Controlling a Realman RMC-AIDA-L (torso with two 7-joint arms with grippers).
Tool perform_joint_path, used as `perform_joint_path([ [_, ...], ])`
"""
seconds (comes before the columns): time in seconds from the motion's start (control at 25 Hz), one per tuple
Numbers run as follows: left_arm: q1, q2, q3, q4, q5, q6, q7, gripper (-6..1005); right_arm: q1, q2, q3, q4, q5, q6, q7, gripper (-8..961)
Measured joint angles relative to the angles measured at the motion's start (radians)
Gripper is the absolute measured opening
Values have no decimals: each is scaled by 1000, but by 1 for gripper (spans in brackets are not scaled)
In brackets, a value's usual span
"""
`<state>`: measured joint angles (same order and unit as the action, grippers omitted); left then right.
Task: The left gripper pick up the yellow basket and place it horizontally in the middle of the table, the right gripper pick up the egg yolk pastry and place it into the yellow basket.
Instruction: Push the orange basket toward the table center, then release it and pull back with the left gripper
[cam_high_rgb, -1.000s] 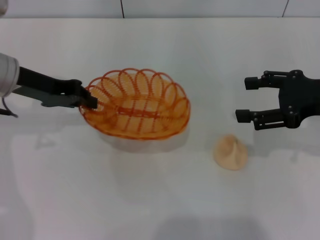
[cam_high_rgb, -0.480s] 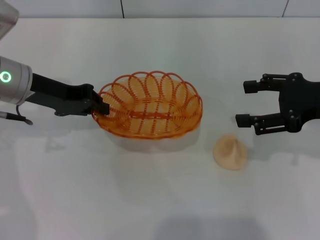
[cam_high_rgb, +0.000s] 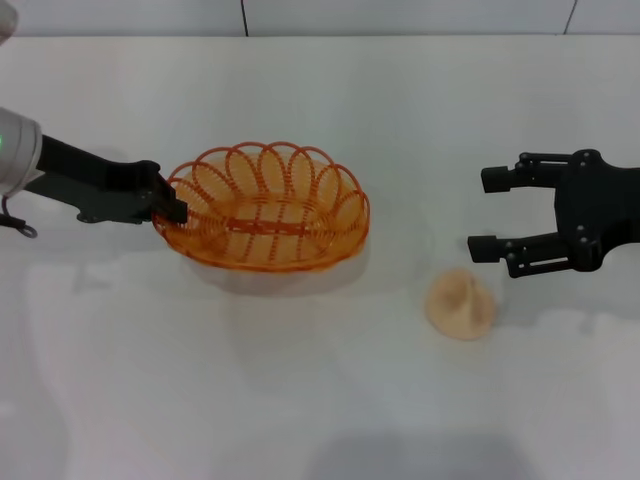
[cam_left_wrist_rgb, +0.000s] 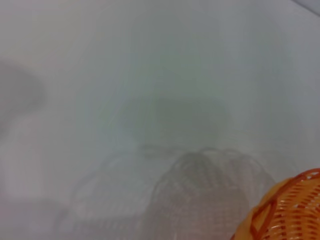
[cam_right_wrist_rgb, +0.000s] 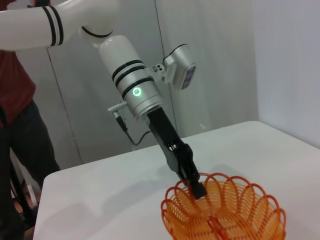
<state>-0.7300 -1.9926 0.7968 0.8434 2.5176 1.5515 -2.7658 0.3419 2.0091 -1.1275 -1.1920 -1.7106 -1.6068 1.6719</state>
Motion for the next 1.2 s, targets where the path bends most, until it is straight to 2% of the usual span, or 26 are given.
perform_joint_path([
  [0.6, -30, -7, 2, -93, 34, -64, 8, 97, 8, 0, -3, 6, 0, -9, -3, 852],
  [1.2, -51, -7, 18, -134, 55, -89, 6, 109, 8, 0, -8, 7, 0, -14, -5, 852],
])
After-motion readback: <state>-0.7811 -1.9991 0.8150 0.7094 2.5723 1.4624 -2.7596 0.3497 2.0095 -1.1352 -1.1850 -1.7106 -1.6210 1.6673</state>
